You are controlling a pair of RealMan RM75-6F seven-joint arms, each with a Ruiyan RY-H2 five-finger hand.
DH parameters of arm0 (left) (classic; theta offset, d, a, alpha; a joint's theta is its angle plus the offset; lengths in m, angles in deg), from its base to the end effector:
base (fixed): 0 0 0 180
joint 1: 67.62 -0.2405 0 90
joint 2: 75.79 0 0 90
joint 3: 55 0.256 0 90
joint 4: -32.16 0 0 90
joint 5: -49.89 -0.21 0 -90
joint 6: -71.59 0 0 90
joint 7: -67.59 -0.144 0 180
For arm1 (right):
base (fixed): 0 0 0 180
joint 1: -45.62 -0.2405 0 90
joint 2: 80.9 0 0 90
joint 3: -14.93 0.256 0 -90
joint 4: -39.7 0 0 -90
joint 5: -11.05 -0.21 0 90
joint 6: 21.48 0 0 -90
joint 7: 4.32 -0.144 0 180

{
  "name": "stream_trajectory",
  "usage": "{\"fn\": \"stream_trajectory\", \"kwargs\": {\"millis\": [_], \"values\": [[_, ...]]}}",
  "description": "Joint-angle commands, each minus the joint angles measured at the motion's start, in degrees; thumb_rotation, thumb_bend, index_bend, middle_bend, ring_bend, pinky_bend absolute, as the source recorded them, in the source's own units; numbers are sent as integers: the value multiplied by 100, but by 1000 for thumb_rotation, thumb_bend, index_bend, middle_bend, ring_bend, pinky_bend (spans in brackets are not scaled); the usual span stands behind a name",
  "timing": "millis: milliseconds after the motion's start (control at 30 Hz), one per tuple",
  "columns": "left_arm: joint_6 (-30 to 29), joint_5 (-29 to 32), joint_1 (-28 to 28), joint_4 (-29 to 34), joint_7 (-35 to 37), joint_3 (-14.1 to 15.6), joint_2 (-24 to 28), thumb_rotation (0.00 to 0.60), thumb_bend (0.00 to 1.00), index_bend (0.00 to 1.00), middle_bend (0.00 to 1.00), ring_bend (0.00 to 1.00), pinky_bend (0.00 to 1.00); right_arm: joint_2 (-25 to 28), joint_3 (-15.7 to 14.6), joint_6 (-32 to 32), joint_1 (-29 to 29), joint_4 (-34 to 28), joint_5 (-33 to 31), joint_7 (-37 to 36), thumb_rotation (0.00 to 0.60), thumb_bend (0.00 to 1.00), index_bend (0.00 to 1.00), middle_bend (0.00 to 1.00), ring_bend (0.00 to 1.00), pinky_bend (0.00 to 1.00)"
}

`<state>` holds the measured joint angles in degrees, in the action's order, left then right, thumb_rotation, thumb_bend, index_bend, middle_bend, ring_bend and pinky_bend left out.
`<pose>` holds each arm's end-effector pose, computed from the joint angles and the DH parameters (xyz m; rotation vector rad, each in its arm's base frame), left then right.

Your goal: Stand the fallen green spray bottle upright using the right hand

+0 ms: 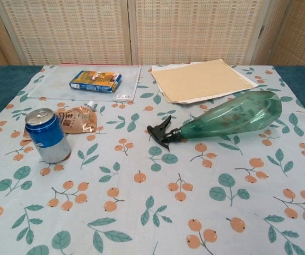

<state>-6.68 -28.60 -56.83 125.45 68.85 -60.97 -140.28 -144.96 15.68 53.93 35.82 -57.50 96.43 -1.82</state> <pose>-0.3044 0.2234 0.1540 -1.3531 -0.9871 -0.9275 -0.2903 -0.1944 0.1245 1.5468 -1.0323 0.8636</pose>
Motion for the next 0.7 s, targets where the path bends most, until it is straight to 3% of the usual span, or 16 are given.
{"fn": "stream_trajectory", "kwargs": {"millis": [33, 433, 567, 700], "values": [[9, -14, 3, -7, 11, 10, 4, 600, 254, 0, 0, 0, 22, -3, 0, 11, 7, -1, 0, 7, 600, 0, 110, 19, 0, 0], [0, -44, -7, 7, 71, 24, 27, 600, 254, 0, 0, 0, 21, -80, 55, 175, -113, 189, 428, 48, 600, 0, 126, 60, 0, 0], [1, -87, -3, 9, 42, 49, 37, 600, 253, 0, 0, 0, 21, 40, 230, -228, -622, 201, 762, 499, 600, 0, 166, 116, 0, 1], [-40, -97, -22, 20, 62, 48, 38, 600, 254, 0, 0, 0, 21, 102, 468, -1103, -1473, 379, 1094, 1072, 600, 0, 232, 183, 0, 29]]}}
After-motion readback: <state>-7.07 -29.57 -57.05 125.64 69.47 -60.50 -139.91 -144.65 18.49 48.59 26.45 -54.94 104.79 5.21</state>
